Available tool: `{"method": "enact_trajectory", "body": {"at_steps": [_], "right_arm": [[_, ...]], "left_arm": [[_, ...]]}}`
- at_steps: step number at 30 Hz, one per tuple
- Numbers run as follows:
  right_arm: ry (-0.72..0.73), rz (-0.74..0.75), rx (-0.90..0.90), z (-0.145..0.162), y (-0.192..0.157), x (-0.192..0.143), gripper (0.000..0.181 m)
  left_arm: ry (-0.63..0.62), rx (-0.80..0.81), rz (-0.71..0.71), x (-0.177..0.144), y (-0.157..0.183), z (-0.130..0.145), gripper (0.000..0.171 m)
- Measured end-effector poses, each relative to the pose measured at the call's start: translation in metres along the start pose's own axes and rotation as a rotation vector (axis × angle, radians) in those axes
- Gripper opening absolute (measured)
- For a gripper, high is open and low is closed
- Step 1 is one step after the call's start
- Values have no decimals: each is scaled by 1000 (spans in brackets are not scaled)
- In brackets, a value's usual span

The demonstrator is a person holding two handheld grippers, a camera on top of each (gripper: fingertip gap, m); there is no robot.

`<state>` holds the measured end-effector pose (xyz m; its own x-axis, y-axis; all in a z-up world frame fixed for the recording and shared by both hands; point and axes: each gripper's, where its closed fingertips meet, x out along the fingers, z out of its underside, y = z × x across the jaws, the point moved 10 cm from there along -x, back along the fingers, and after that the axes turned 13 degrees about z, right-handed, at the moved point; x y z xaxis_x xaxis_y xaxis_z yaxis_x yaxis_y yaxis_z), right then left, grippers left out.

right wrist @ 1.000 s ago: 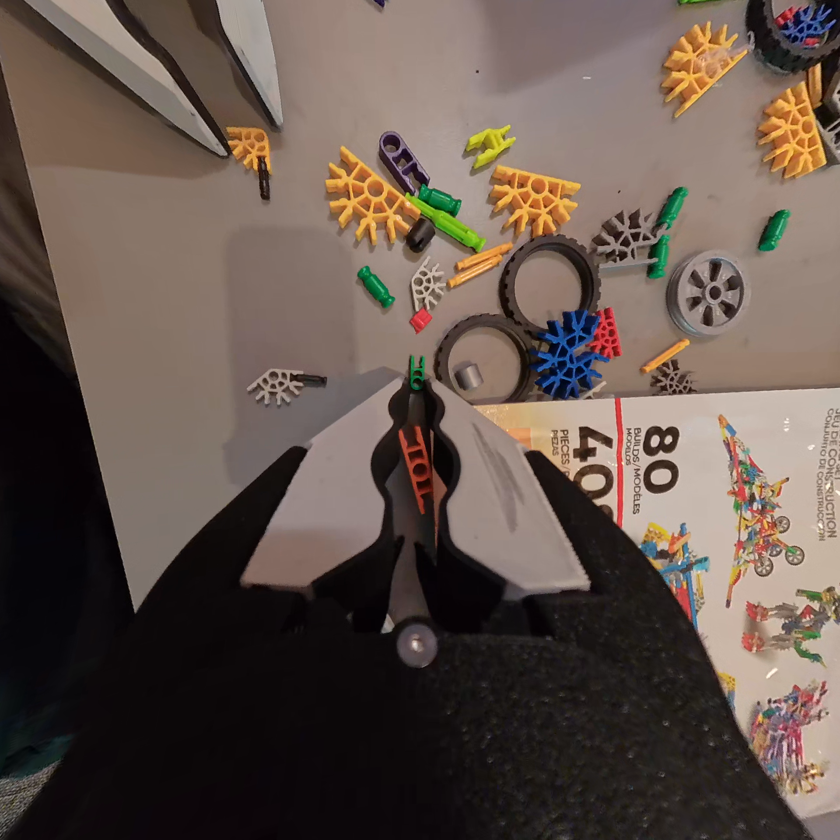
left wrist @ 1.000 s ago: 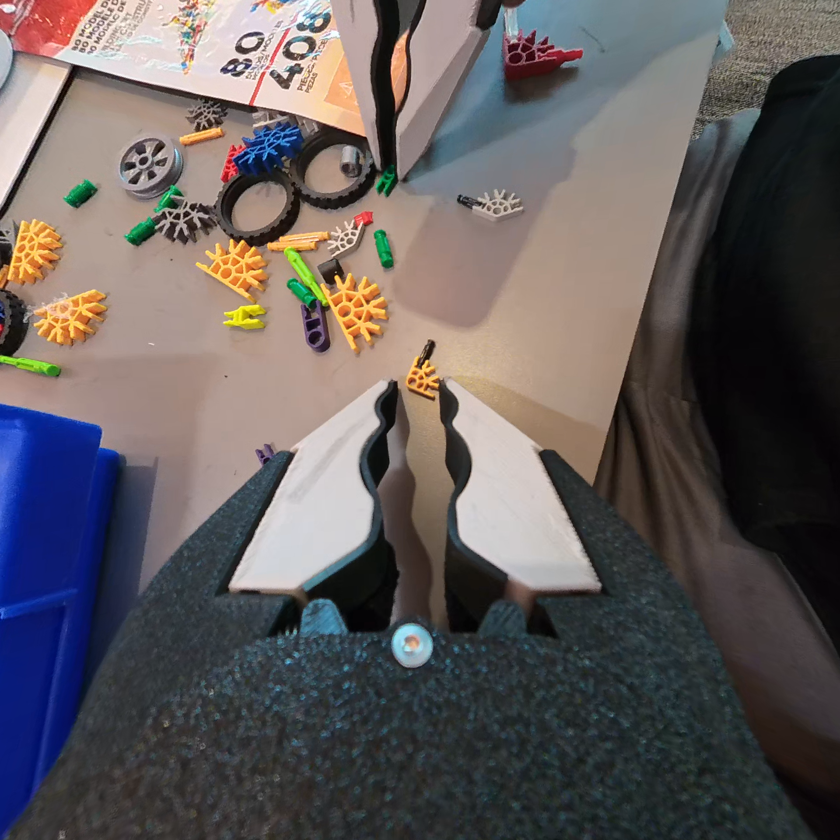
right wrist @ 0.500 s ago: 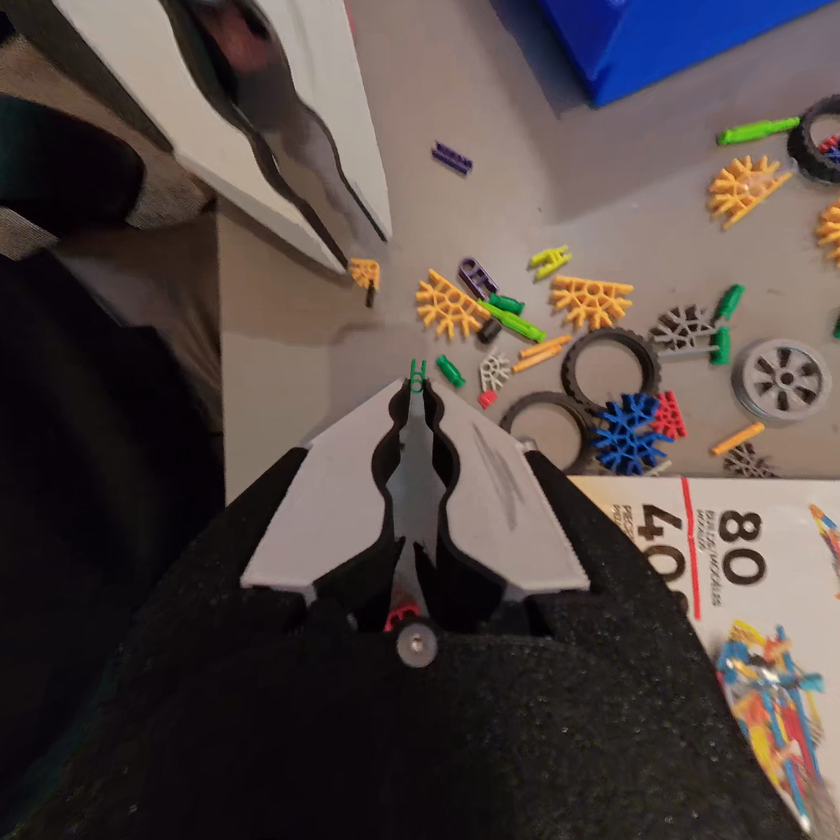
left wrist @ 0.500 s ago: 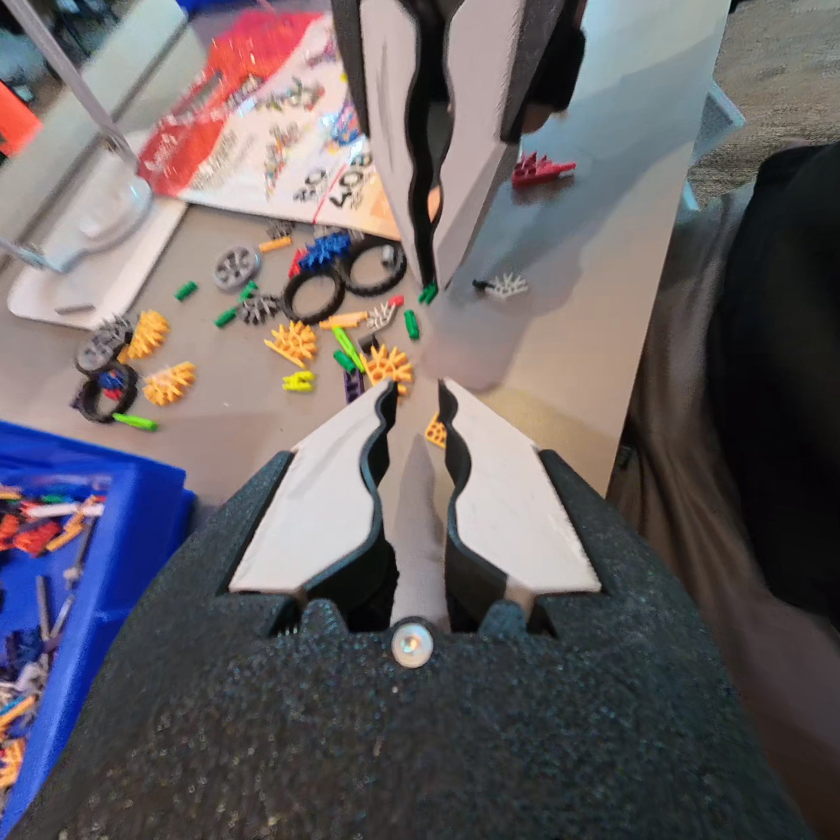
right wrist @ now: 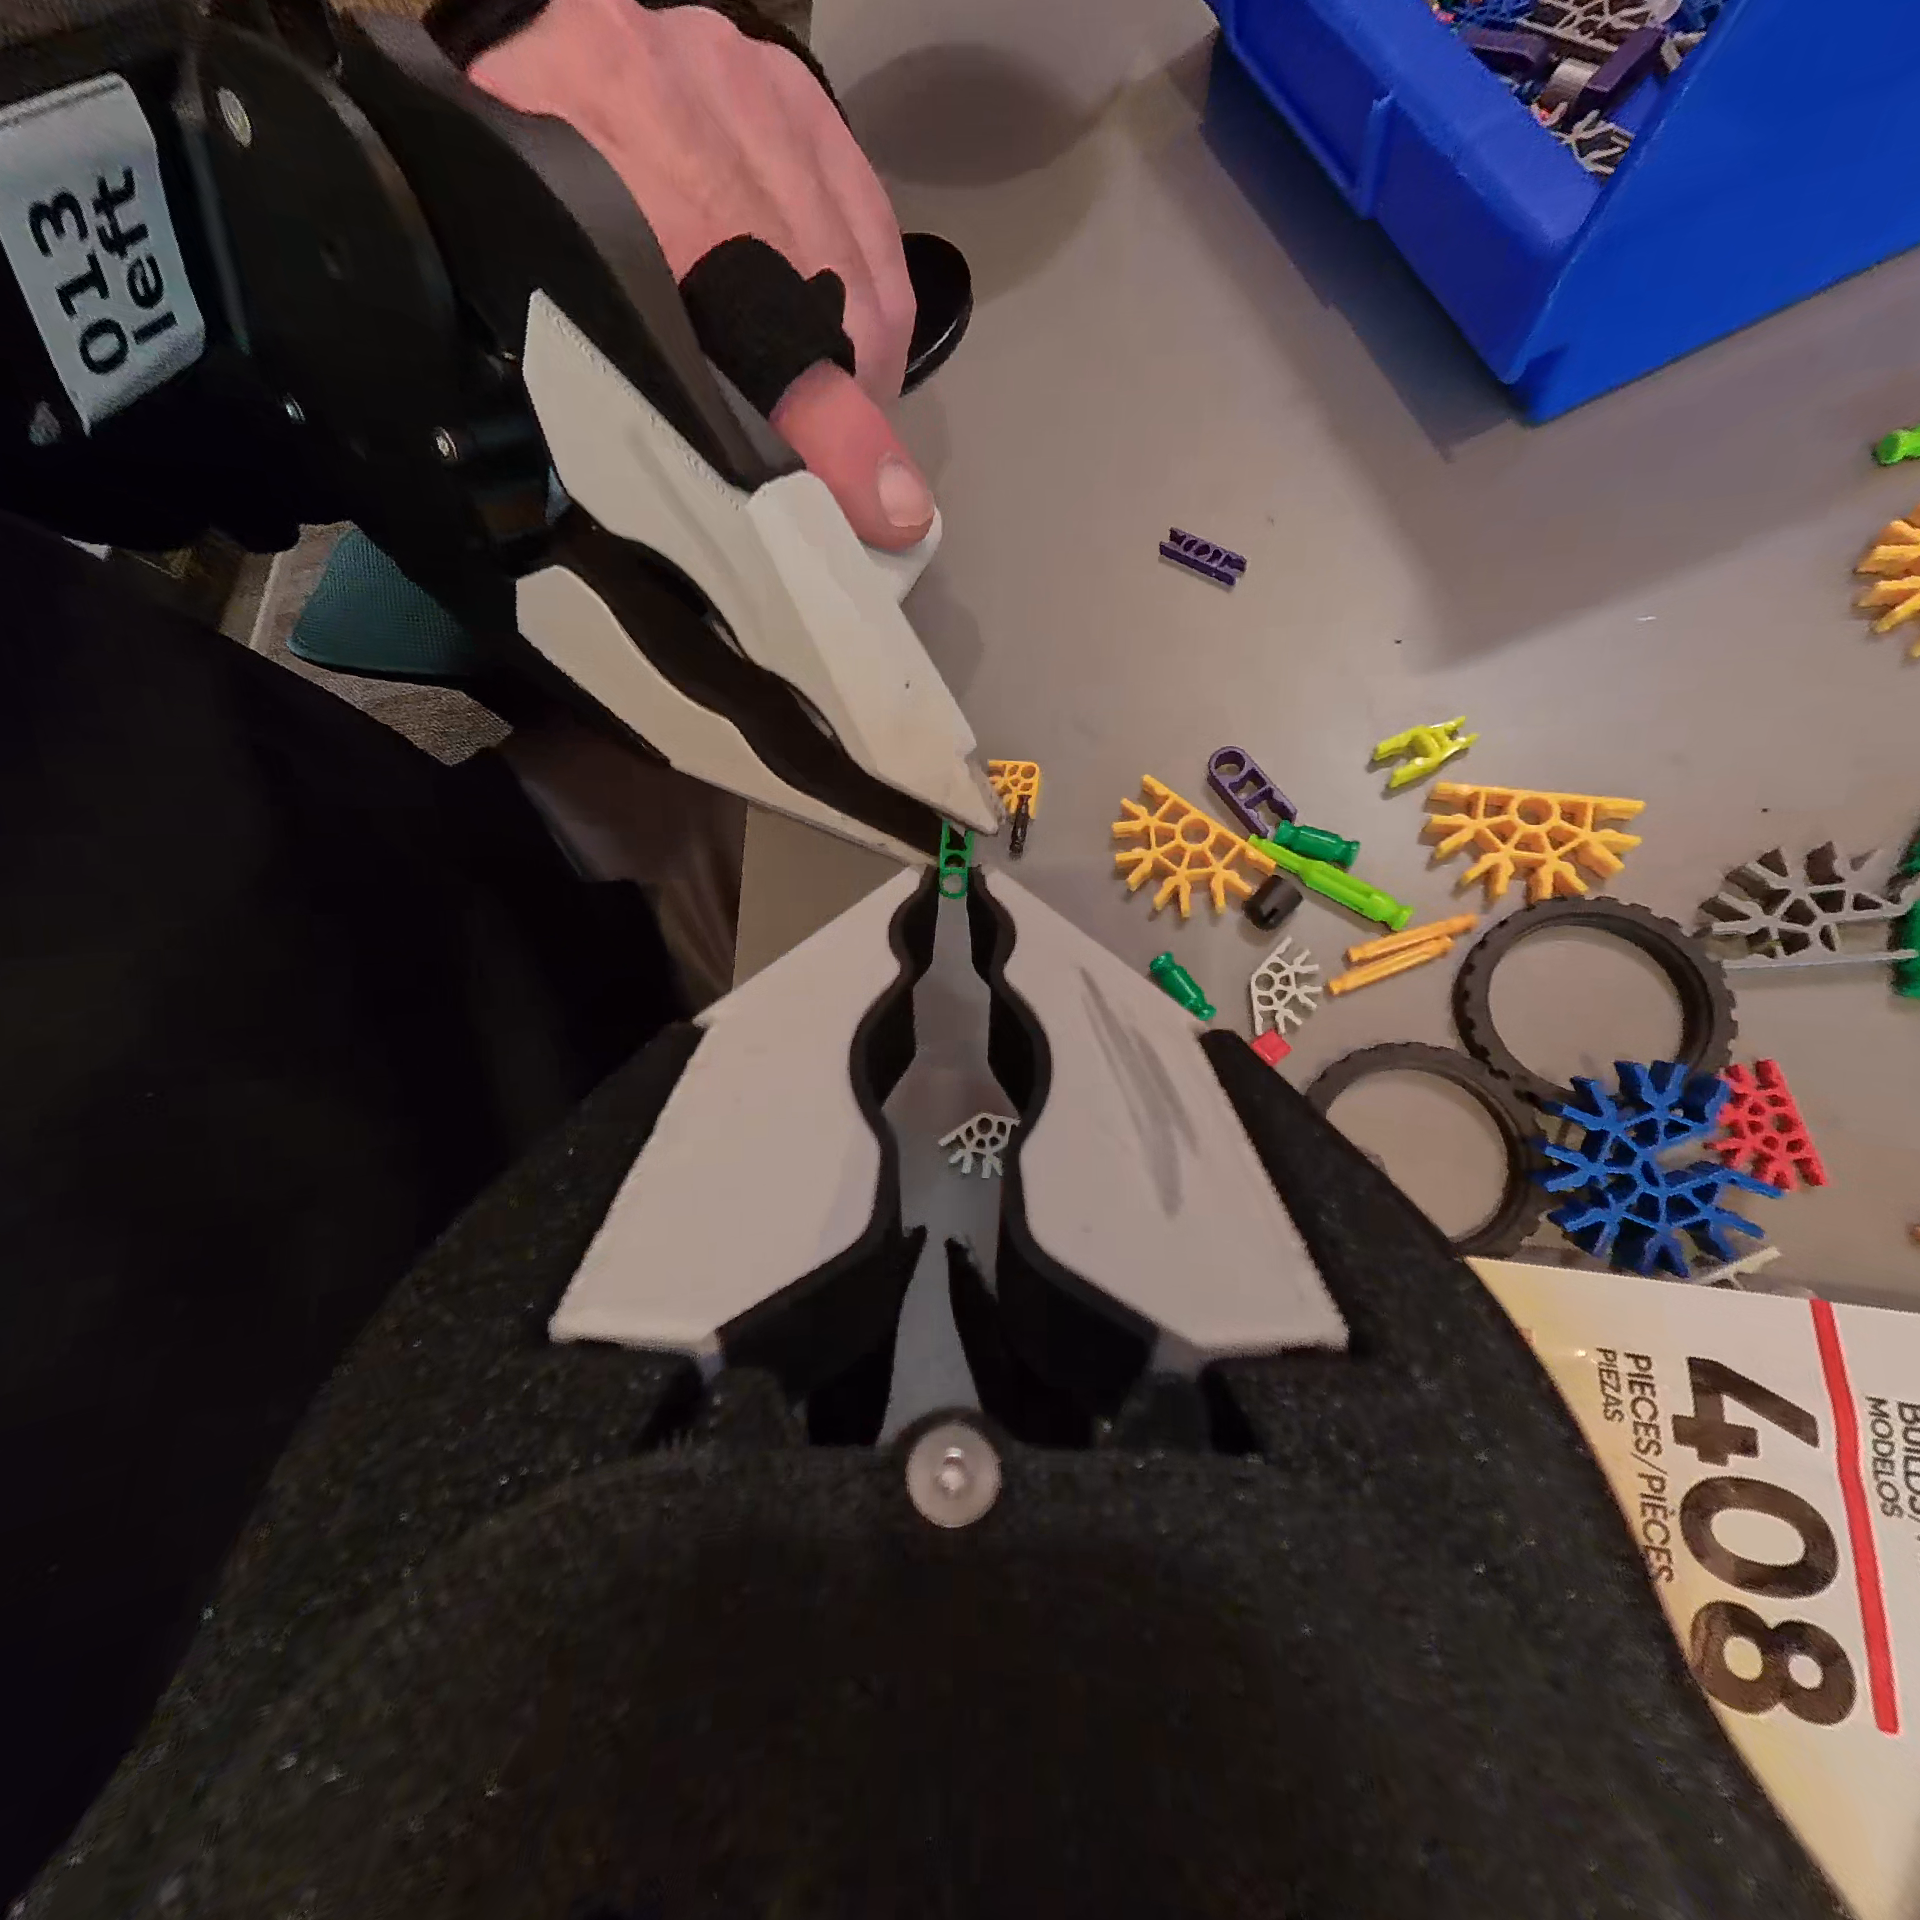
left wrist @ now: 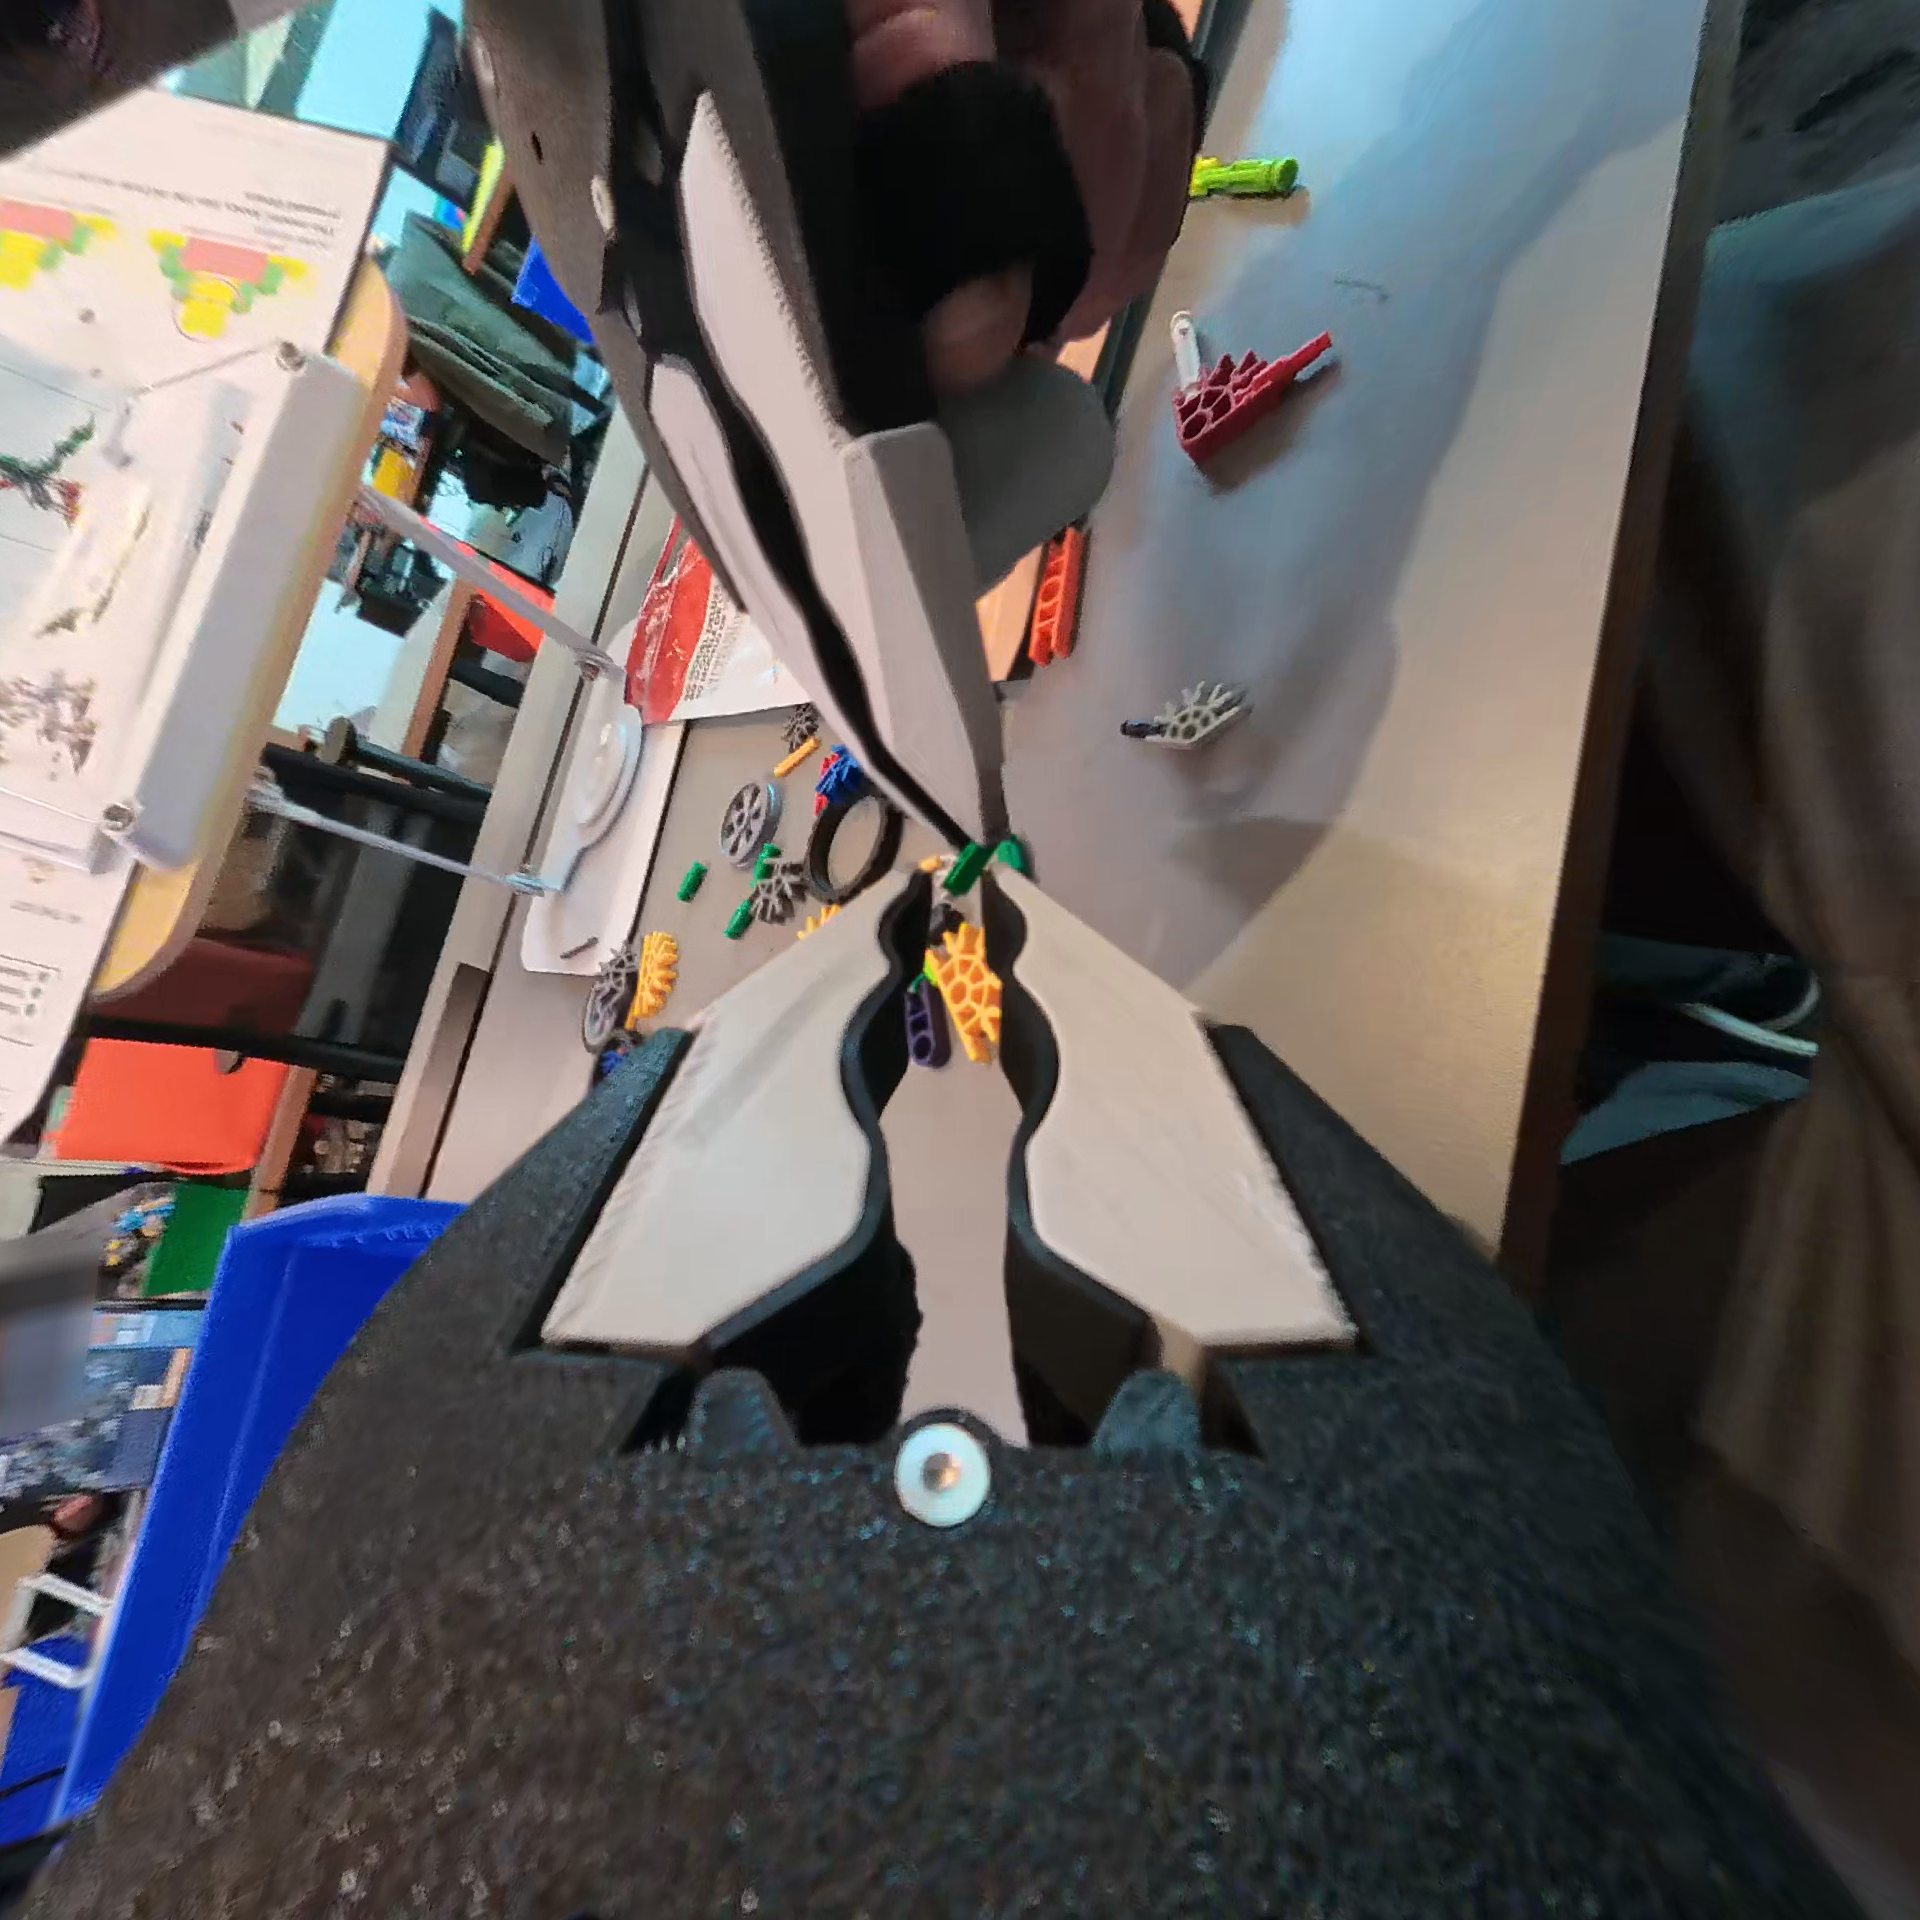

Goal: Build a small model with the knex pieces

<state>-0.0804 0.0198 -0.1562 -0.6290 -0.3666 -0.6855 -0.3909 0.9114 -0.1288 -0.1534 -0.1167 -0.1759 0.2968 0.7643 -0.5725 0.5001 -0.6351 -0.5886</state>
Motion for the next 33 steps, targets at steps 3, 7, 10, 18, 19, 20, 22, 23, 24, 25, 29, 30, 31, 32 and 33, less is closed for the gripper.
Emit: {"method": "enact_trajectory", "body": {"at_steps": [3, 7, 10, 18, 19, 20, 22, 23, 24, 25, 29, 30, 31, 32, 33], "right_arm": [[-1, -1, 7, 0, 0, -1, 4], [41, 12, 19, 1, -6, -8, 4], [102, 98, -16, 0, -12, -17, 5], [230, 150, 134, 3, -26, -20, 11], [259, 148, 161, 3, -26, -21, 11], [282, 135, 189, 3, -27, -21, 11], [301, 100, 221, 4, -28, -21, 12], [295, 104, 224, 4, -29, -20, 11], [292, 110, 219, 4, -29, -19, 8], [301, 117, 218, 4, -30, -20, 6], [305, 130, 205, 3, -31, -19, 4], [299, 129, 194, 3, -31, -18, 4], [285, 135, 179, 3, -30, -17, 4], [268, 154, 156, 3, -28, -16, 4], [242, 179, 125, 4, -26, -15, 4]], "left_arm": [[-8, 46, -30, 2, 4, -1, 5], [27, 36, -53, -1, 7, -3, 3], [88, -57, -71, -6, 6, -4, 1], [117, -92, -258, -11, 13, -13, 1], [124, -100, -266, -11, 13, -13, 1], [127, -103, -266, -11, 14, -13, 1], [126, -90, -297, -11, 16, -13, 2], [129, -88, -299, -12, 16, -14, 1], [128, -85, -303, -12, 17, -15, 1], [130, -80, -318, -12, 17, -15, 1], [125, -76, -330, -12, 19, -15, 2], [127, -77, -326, -12, 19, -14, 2], [119, -92, -306, -12, 19, -13, 3], [96, -125, -281, -13, 18, -9, 11], [87, -148, -256, -16, 17, -5, 11]]}}
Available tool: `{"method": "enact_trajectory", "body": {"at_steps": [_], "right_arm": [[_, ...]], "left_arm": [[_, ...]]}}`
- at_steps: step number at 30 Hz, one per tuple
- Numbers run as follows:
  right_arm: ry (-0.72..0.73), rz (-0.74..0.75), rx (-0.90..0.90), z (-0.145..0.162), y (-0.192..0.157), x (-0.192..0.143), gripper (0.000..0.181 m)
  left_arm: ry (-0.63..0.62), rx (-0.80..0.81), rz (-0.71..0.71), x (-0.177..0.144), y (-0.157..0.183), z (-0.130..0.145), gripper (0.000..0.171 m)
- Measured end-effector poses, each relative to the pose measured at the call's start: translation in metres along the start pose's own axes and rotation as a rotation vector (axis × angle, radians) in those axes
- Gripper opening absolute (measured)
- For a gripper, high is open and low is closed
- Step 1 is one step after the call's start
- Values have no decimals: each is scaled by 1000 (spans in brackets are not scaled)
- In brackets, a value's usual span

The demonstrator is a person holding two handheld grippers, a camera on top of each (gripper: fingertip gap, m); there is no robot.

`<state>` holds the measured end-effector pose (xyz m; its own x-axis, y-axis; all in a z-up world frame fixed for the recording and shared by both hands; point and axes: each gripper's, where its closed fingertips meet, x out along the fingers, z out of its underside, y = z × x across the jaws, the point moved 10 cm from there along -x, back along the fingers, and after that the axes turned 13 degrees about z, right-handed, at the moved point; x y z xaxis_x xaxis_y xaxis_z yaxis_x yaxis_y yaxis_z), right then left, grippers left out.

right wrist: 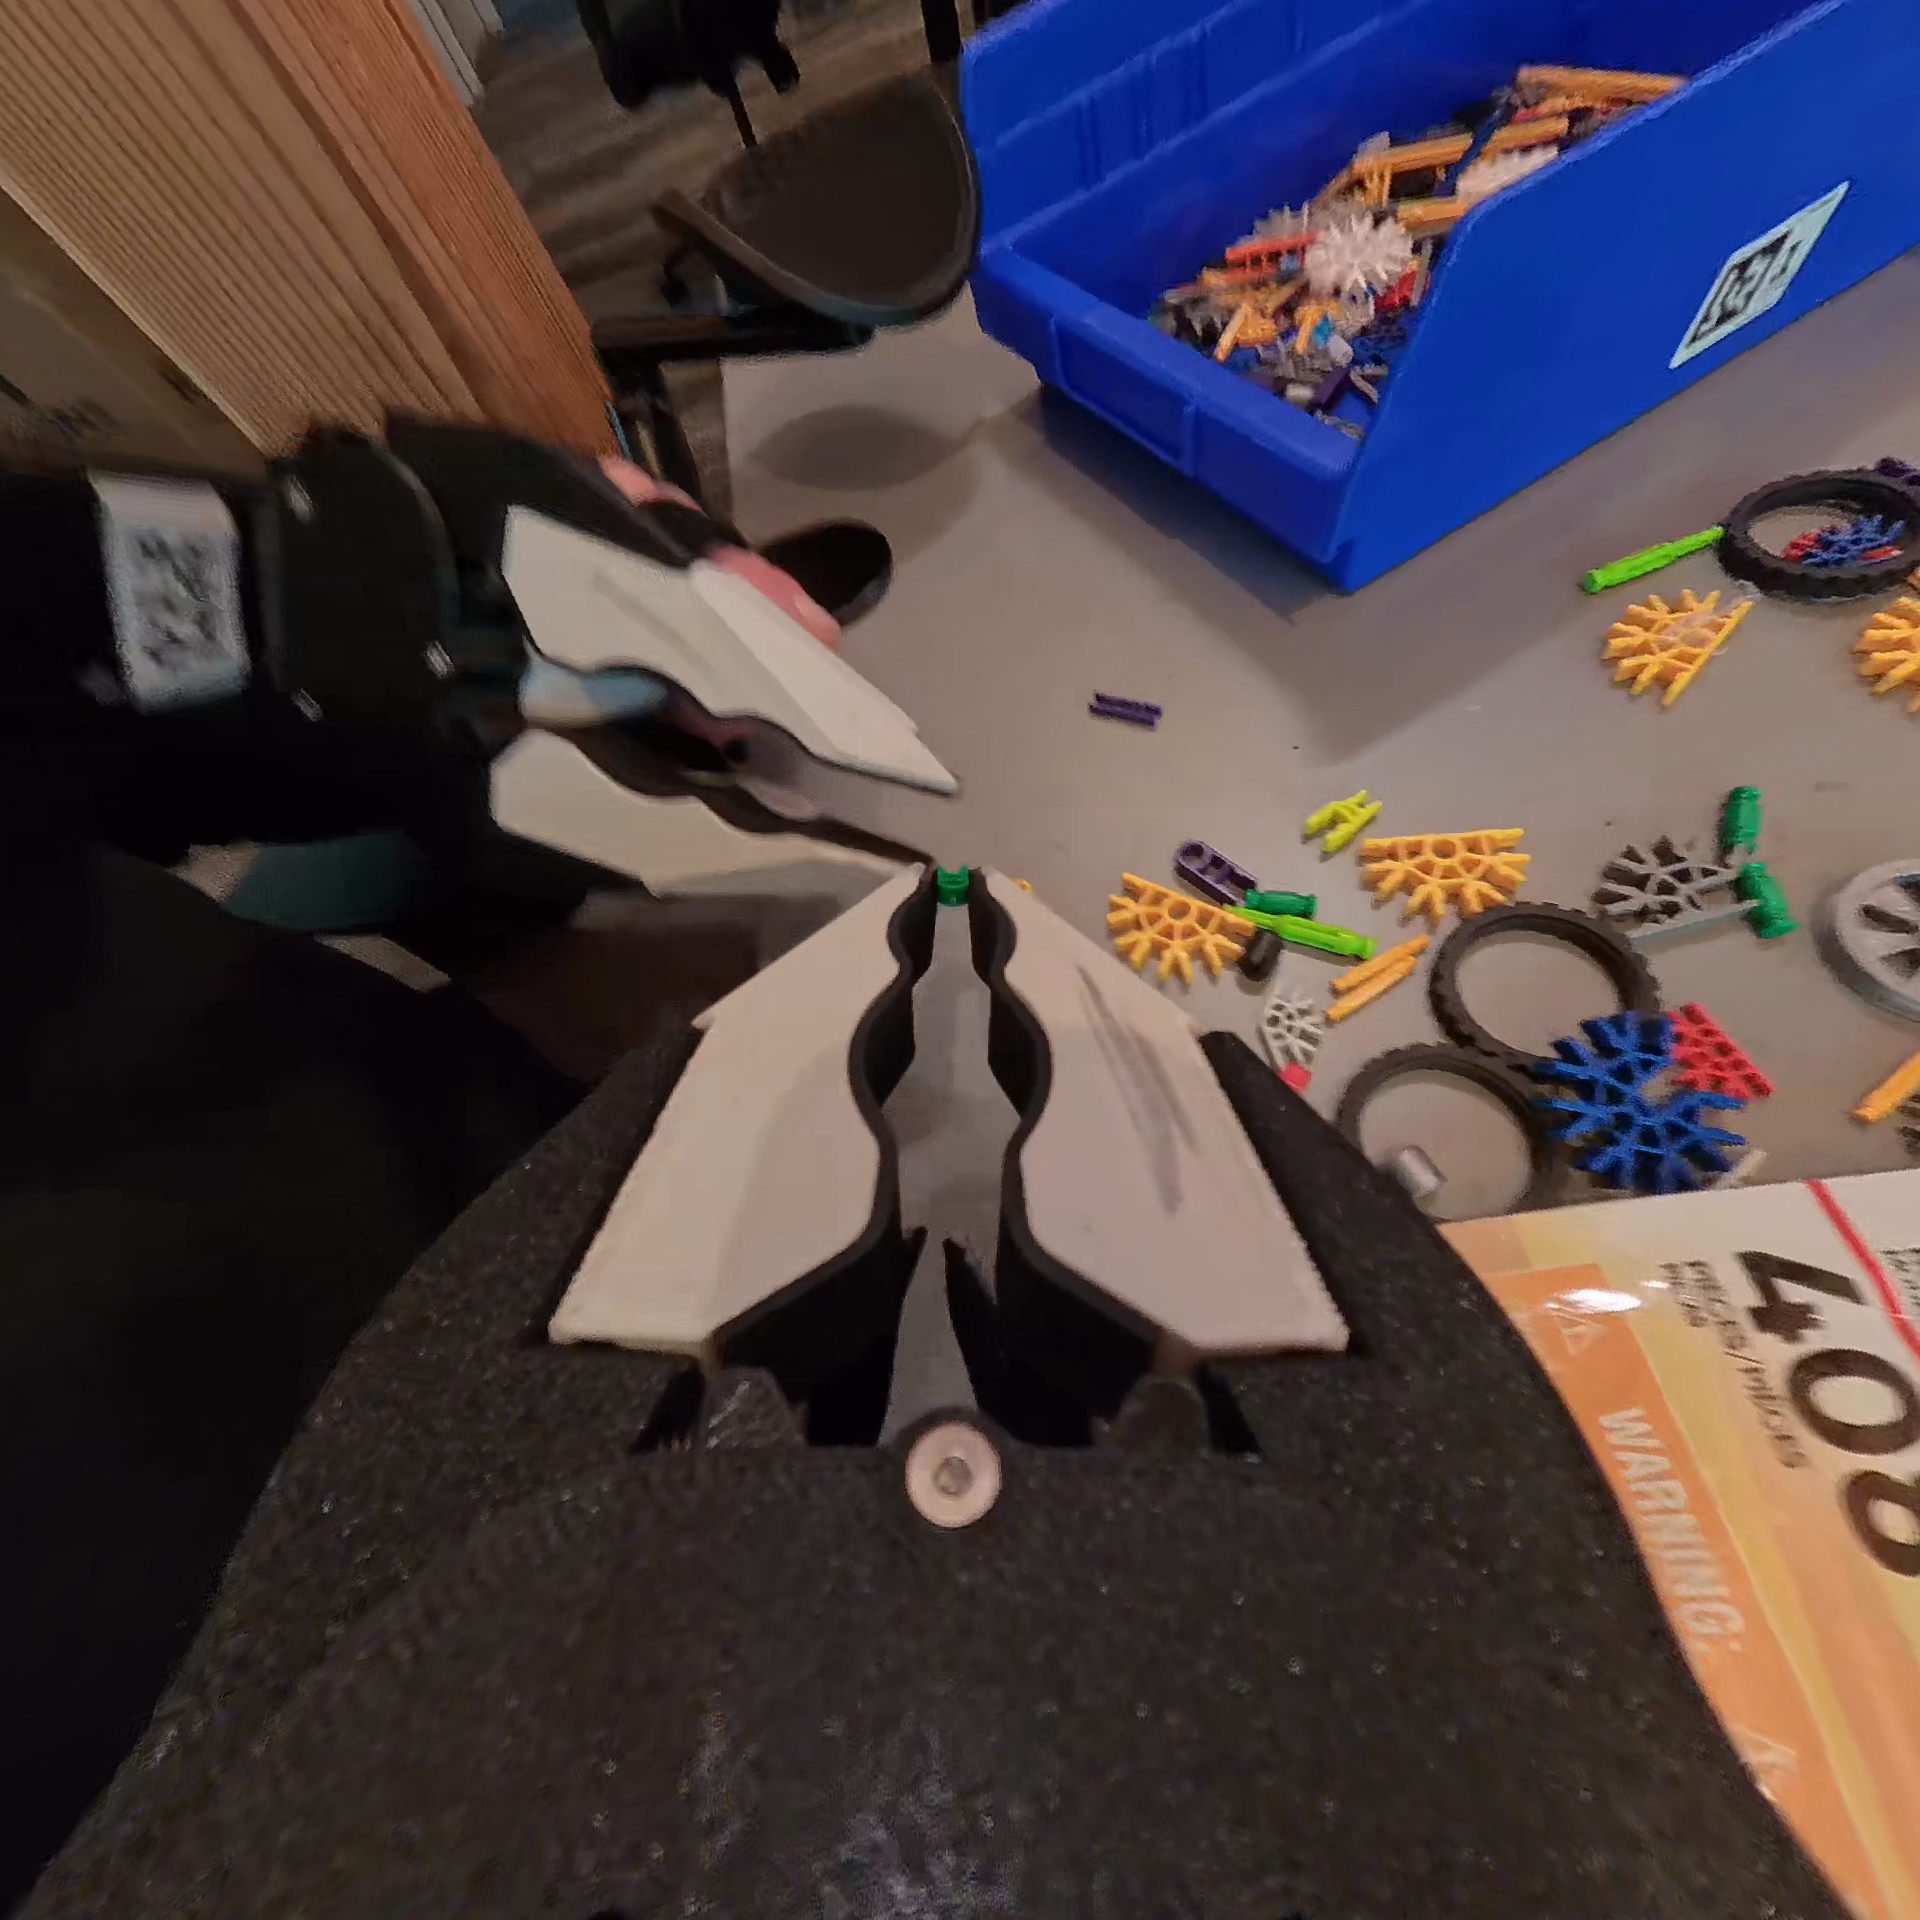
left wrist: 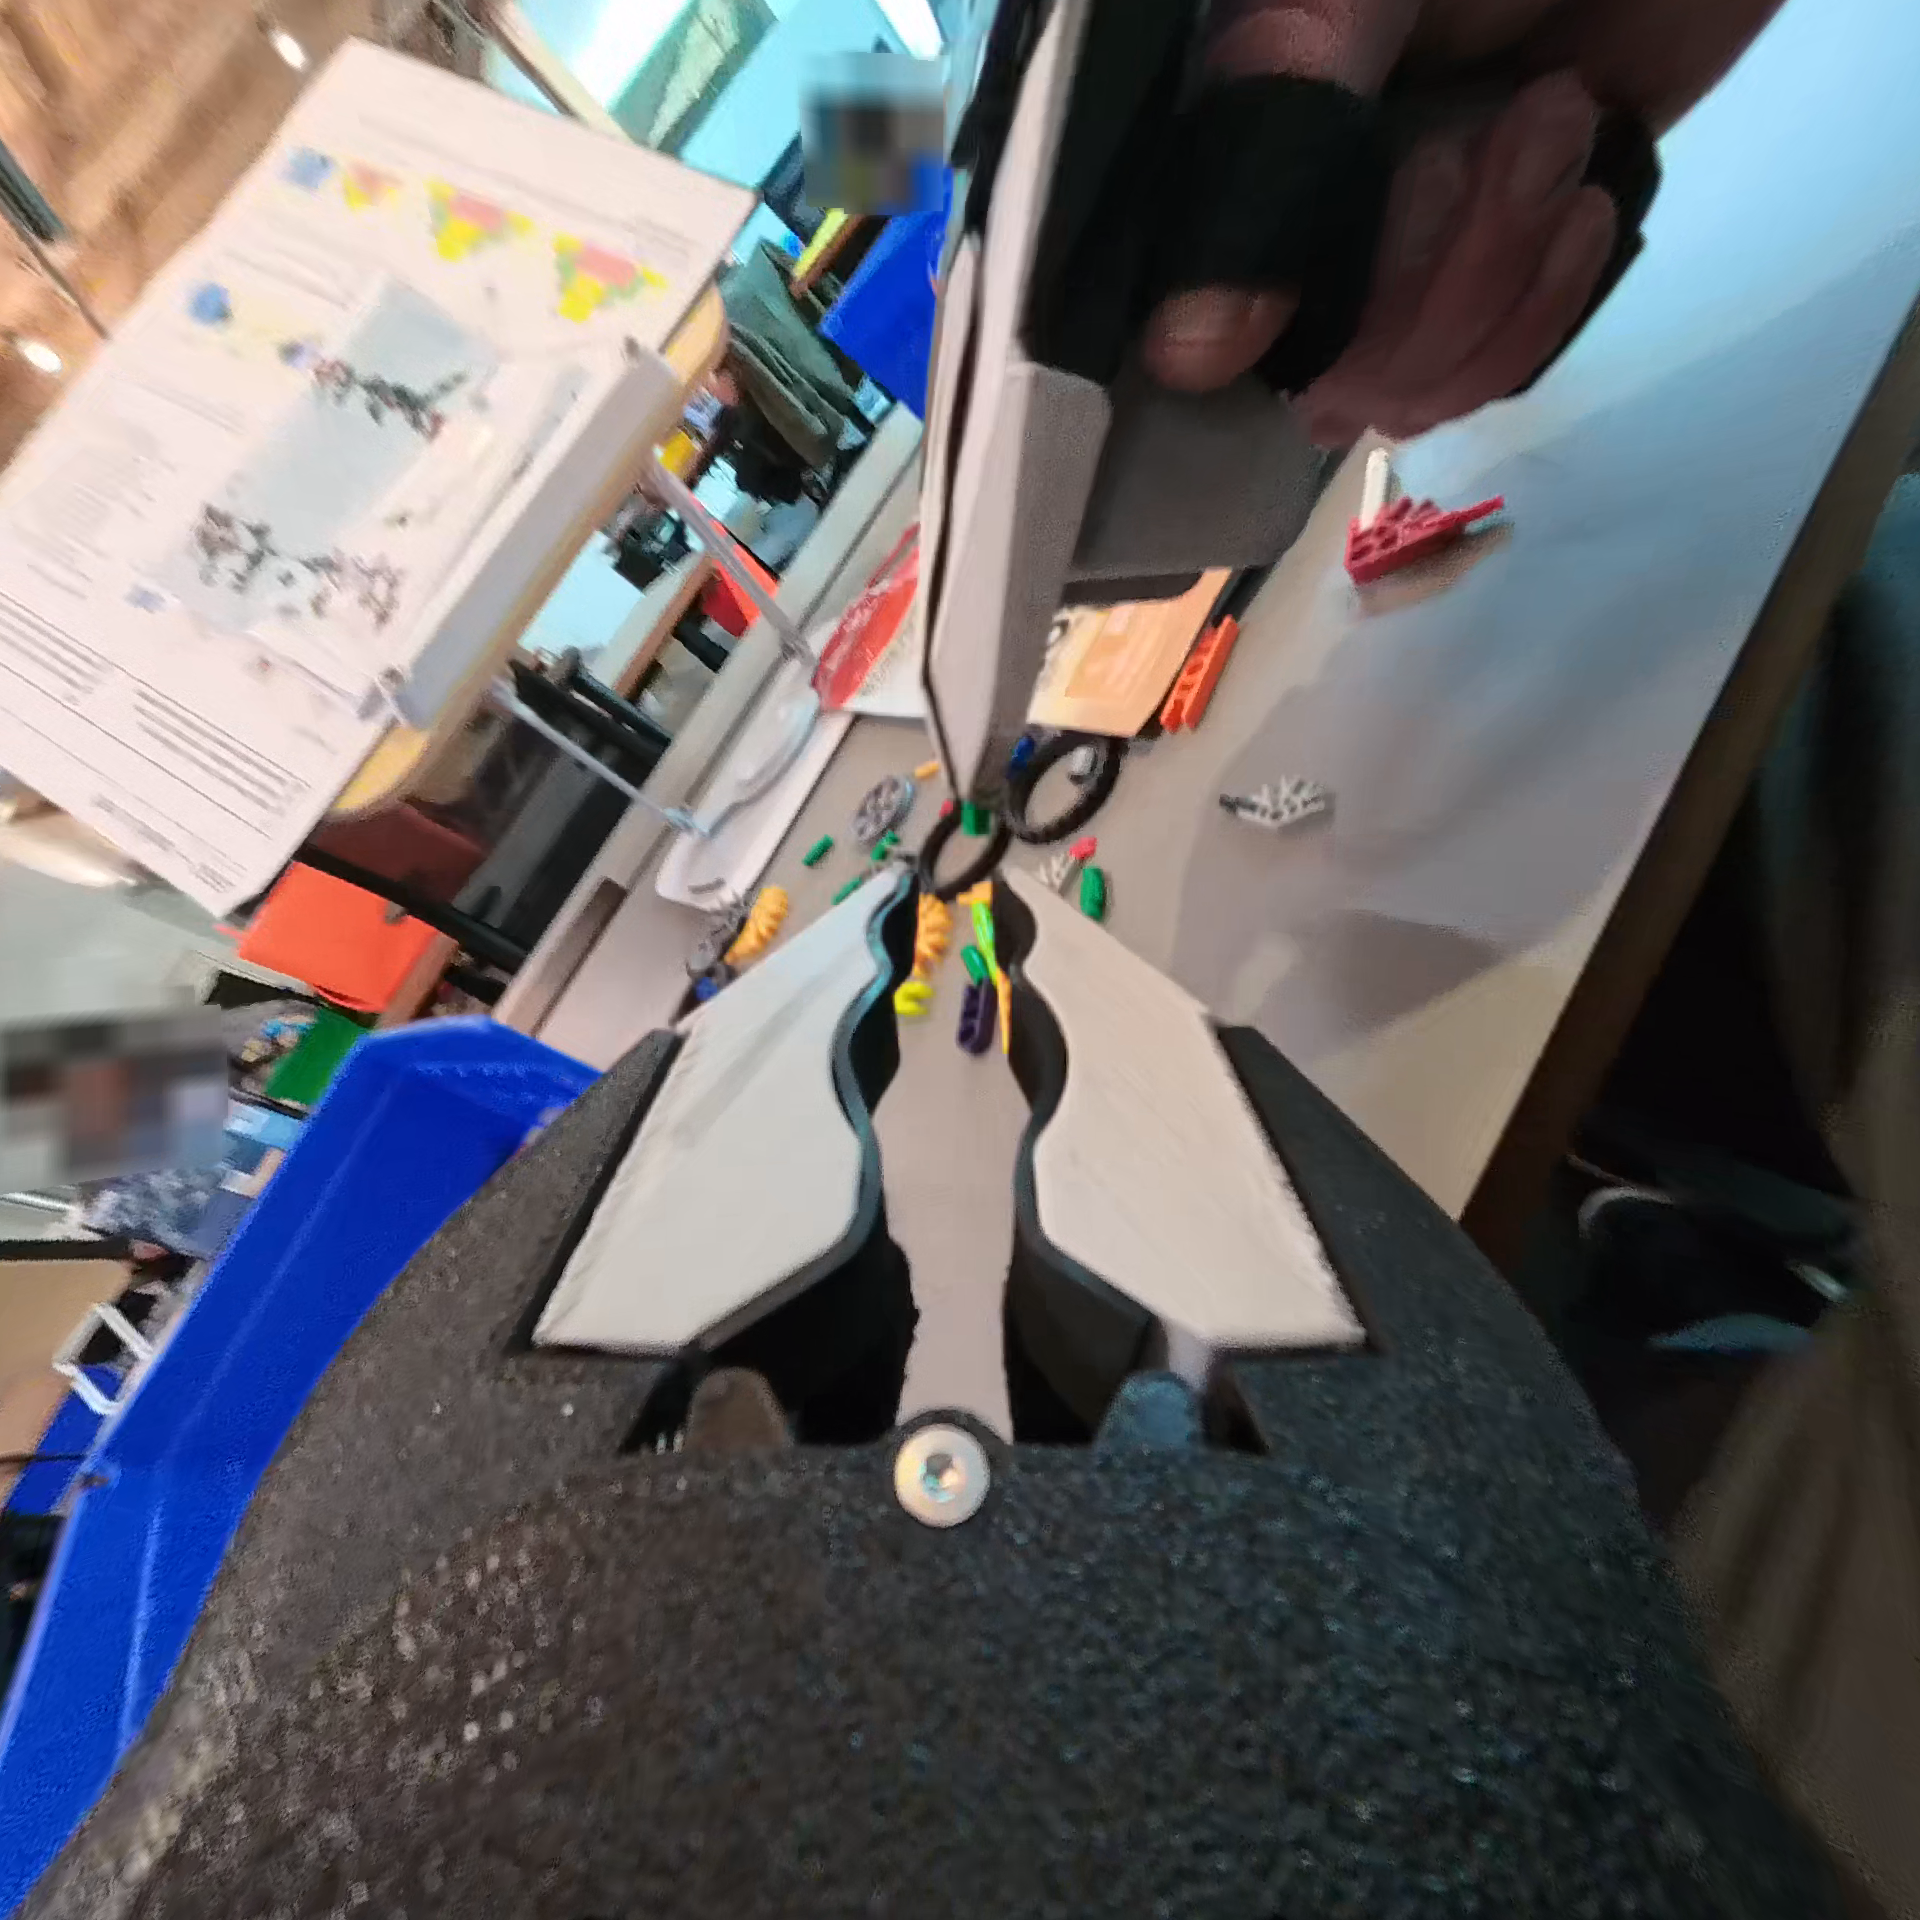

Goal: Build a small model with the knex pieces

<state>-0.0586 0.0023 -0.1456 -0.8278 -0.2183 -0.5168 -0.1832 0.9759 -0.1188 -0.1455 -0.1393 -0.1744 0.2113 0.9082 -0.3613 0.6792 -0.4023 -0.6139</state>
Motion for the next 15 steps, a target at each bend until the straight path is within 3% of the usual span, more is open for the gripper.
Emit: {"method": "enact_trajectory", "body": {"at_steps": [4, 10, 15], "right_arm": [[-111, 48, -166, 2, 0, 17, 4], [-240, 65, -281, 3, -5, 45, 4], [-311, 75, -324, 3, -7, 56, 4]], "left_arm": [[-172, -167, 212, -3, -6, 26, 16], [-187, -277, 361, -2, -15, 41, 12], [-252, -236, 428, 8, -12, 44, 7]]}}
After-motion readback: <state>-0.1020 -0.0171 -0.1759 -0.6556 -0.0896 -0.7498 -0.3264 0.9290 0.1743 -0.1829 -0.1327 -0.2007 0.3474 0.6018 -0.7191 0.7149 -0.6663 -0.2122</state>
